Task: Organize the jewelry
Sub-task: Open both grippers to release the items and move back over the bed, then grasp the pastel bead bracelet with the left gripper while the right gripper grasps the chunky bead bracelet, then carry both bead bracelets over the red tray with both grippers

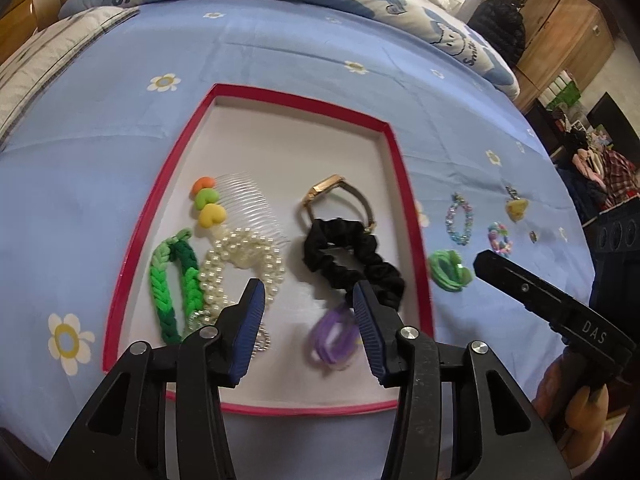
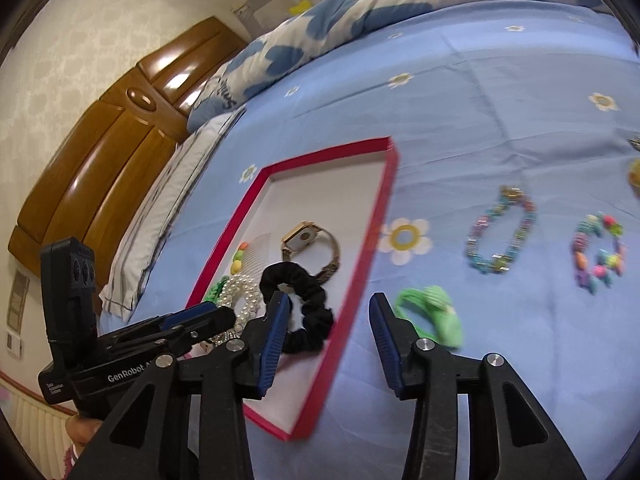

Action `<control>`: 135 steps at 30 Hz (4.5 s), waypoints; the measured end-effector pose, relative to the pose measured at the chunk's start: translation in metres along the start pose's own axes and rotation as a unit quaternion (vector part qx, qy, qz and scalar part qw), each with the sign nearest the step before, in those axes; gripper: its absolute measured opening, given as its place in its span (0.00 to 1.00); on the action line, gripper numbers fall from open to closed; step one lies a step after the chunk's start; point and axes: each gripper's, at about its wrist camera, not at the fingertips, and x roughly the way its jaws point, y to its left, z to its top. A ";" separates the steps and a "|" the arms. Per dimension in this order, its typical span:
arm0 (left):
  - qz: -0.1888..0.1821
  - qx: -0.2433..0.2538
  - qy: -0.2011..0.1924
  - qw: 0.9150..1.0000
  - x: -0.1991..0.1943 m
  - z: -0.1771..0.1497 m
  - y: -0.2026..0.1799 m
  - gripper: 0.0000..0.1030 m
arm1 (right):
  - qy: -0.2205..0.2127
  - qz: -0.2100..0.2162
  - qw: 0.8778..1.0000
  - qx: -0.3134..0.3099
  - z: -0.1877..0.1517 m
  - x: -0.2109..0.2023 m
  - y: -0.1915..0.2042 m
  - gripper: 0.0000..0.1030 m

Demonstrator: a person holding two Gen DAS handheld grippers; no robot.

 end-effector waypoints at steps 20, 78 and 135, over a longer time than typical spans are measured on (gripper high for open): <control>-0.035 0.058 0.011 0.998 0.002 -0.008 -0.072 0.43 | -0.053 -0.056 0.994 0.082 -0.025 -0.078 -0.086 0.47; -0.086 0.164 0.038 0.982 0.075 0.040 -0.175 0.06 | -0.072 -0.093 0.992 0.046 0.026 -0.077 -0.144 0.08; -0.030 -0.051 -0.056 0.997 -0.025 0.019 0.038 0.06 | -0.019 0.049 0.996 -0.068 0.030 0.028 0.077 0.08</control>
